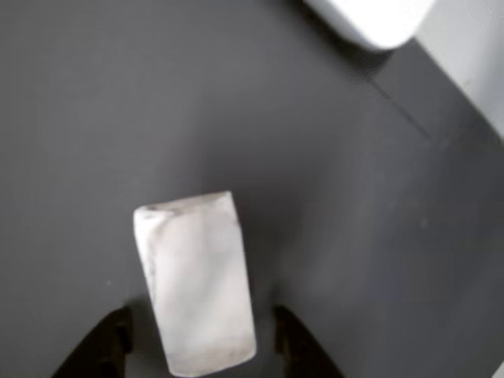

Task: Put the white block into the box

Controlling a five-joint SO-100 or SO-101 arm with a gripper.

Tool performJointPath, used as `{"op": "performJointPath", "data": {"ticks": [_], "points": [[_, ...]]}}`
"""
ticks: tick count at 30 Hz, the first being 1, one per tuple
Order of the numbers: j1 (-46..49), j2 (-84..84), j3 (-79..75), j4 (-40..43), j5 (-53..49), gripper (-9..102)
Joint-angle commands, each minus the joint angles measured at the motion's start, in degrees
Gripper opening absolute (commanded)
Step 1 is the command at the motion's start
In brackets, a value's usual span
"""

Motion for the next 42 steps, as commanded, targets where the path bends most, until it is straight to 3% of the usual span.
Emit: {"op": "performJointPath", "data": {"ticks": [1, 42], "points": [[1.23, 0.79, -4.31, -0.53, -1.14, 25], [0.53, -3.52, -8.96, 0.79, -12.13, 20]]}}
